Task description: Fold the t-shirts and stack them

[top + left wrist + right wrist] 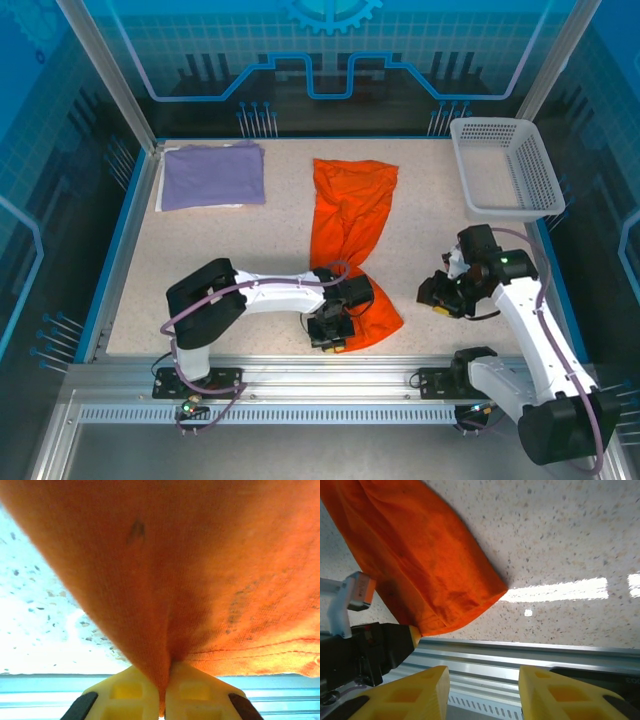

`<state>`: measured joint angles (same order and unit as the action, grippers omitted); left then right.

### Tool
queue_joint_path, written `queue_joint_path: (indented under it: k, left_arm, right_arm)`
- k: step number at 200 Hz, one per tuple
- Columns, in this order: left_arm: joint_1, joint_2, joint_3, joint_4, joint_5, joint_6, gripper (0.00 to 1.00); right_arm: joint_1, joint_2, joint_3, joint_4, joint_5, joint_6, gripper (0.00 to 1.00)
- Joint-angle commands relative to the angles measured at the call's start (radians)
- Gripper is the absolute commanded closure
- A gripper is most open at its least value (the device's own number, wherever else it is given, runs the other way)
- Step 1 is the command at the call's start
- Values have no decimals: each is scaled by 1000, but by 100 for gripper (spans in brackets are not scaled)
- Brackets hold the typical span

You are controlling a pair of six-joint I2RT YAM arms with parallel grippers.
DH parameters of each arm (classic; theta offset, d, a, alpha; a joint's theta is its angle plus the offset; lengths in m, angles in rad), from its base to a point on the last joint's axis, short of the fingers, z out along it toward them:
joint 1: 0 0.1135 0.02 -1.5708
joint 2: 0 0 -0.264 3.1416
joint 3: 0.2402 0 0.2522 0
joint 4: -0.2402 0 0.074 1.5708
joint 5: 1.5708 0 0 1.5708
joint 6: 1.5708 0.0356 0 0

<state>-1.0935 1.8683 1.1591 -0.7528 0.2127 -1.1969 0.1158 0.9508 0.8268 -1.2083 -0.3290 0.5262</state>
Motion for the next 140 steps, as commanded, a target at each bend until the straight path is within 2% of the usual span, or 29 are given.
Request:
queue_joint_path:
  k: [1, 38, 67, 140]
  left_arm:
    - [-8, 63, -3, 28, -95, 48, 98]
    - [-8, 16, 6, -18, -115, 54, 100]
    - [-7, -2, 6, -33, -113, 61, 100]
    - [-8, -10, 1, -60, -110, 77, 99]
  right_arm:
    - [15, -1, -67, 57, -70, 21, 57]
    - [164, 93, -156, 223, -26, 148, 46]
    - [265, 211, -187, 331, 37, 191, 46]
    - [253, 344, -186, 461, 95, 177, 53]
